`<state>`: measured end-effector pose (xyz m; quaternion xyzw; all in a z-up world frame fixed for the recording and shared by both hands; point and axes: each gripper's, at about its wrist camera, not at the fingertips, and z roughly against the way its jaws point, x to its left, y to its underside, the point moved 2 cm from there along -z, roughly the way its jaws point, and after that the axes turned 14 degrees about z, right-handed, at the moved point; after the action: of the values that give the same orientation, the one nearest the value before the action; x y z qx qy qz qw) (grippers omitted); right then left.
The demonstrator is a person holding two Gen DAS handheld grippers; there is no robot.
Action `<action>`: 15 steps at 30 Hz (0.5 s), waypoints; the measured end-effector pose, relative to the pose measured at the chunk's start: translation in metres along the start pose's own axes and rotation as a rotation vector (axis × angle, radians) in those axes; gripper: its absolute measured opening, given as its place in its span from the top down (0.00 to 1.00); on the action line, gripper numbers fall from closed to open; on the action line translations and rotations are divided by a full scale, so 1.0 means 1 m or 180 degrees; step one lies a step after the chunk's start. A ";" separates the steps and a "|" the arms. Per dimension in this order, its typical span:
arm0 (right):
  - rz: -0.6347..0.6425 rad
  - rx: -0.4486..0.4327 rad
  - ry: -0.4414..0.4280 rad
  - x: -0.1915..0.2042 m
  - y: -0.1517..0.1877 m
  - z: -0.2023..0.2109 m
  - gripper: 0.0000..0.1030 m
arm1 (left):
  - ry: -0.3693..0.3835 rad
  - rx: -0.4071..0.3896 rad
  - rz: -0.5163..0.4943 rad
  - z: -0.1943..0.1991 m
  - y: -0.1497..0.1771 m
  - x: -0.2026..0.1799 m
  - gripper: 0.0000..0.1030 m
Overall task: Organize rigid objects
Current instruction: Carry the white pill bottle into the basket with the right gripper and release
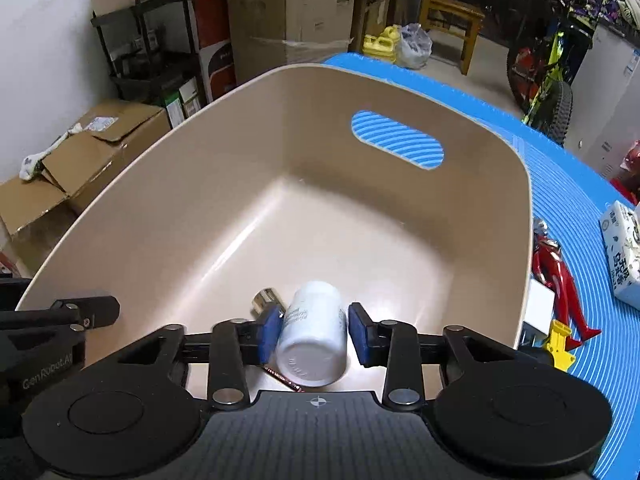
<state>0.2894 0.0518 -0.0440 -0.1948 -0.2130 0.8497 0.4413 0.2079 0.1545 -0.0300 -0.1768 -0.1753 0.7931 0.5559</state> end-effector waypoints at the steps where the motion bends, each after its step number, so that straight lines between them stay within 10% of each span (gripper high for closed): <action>1: -0.0002 -0.0031 -0.0010 -0.001 0.000 0.002 0.46 | 0.0001 0.0000 0.0001 0.000 0.000 0.000 0.87; 15: -0.0249 -0.0622 0.0100 -0.045 0.013 0.065 0.22 | 0.0001 0.0001 0.0001 0.000 0.000 0.000 0.87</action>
<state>0.2709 -0.0043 0.0101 -0.2417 -0.2953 0.8039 0.4563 0.2081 0.1544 -0.0300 -0.1769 -0.1750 0.7932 0.5558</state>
